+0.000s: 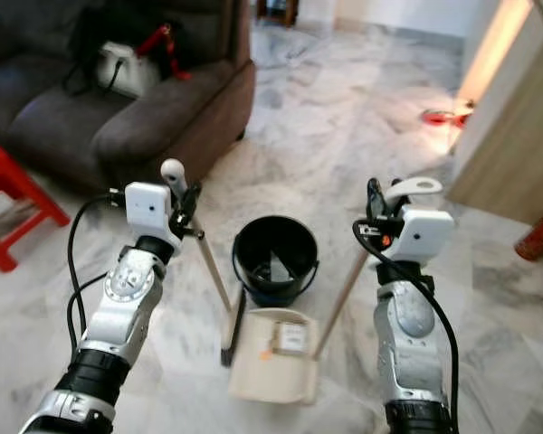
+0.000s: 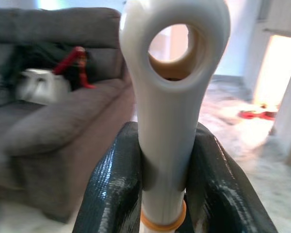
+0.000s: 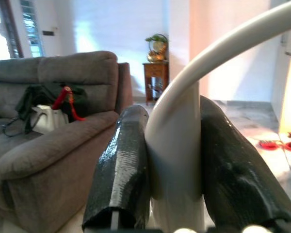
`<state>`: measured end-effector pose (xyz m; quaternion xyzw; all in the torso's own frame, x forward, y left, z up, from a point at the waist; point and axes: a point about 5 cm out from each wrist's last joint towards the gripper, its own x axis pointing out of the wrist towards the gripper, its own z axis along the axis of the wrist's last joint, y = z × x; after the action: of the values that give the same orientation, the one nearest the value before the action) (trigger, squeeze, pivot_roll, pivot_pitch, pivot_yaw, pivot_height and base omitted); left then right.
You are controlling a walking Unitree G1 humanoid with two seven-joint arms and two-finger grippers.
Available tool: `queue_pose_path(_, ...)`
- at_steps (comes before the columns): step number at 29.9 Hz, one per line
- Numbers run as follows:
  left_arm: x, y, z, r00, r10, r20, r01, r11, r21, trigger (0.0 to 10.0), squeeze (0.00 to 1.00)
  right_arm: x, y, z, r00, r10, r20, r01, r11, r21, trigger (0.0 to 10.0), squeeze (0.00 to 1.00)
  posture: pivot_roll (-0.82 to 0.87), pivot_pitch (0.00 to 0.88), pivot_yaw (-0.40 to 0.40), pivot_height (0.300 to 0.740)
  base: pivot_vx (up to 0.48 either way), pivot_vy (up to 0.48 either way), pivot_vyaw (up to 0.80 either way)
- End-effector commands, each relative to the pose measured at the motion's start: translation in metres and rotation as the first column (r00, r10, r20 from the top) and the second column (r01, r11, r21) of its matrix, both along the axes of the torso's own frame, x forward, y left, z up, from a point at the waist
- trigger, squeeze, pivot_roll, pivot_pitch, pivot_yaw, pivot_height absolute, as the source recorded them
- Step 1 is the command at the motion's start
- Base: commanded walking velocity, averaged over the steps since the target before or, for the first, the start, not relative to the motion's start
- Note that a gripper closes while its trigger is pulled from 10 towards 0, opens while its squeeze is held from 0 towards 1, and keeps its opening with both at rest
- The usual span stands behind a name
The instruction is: Sweep floor
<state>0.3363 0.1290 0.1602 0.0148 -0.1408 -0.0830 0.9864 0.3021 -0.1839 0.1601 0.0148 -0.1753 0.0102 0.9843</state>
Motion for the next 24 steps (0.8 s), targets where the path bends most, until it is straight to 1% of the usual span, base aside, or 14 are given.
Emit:
queue_pose_path(1, 0.001, -0.005, 0.014, 0.998, -0.017, 0.062, 0.016, 1.000, 0.004, 10.0, 0.00, -0.001, -0.003, 0.014, 0.998, -0.011, 0.060, 0.009, 0.999, 0.037, 10.0, 0.00, 0.08, 0.079, -0.004, 0.740, 0.000, 0.000, 0.00)
queue_pose_path(13, 0.000, -0.006, 0.013, 0.998, -0.020, 0.056, 0.020, 1.000, 0.005, 10.0, 0.00, -0.001, -0.015, 0.038, 0.989, -0.052, 0.139, 0.044, 0.997, 0.062, 10.0, 0.00, 0.08, 0.071, -0.004, 0.740, 0.000, 0.000, 0.00)
queue_pose_path(15, 0.000, -0.007, 0.013, 0.998, -0.025, 0.056, 0.024, 1.000, 0.004, 10.0, 0.00, -0.001, -0.019, 0.047, 0.983, -0.072, 0.169, 0.059, 0.995, 0.080, 10.0, 0.00, 0.08, 0.067, -0.002, 0.740, 0.000, 0.000, 0.00)
queue_pose_path(19, 0.000, -0.008, 0.013, 0.998, -0.029, 0.057, 0.029, 1.000, 0.002, 10.0, 0.00, -0.002, -0.022, 0.055, 0.976, -0.099, 0.192, 0.084, 0.993, 0.086, 10.0, 0.00, 0.08, 0.059, -0.001, 0.740, 0.000, 0.000, 0.00)
queue_pose_path(22, 0.000, -0.008, 0.013, 0.998, -0.032, 0.059, 0.032, 0.999, 0.002, 10.0, 0.00, -0.003, -0.023, 0.063, 0.968, -0.120, 0.221, 0.096, 0.988, 0.117, 10.0, 0.00, 0.08, 0.054, 0.000, 0.740, 0.000, 0.000, 0.00)
queue_pose_path(24, 0.000, -0.008, 0.013, 0.998, -0.032, 0.060, 0.032, 0.999, 0.004, 10.0, 0.00, -0.004, -0.024, 0.072, 0.959, -0.135, 0.251, 0.099, 0.983, 0.152, 10.0, 0.00, 0.08, 0.049, 0.002, 0.740, 0.000, 0.000, 0.00)
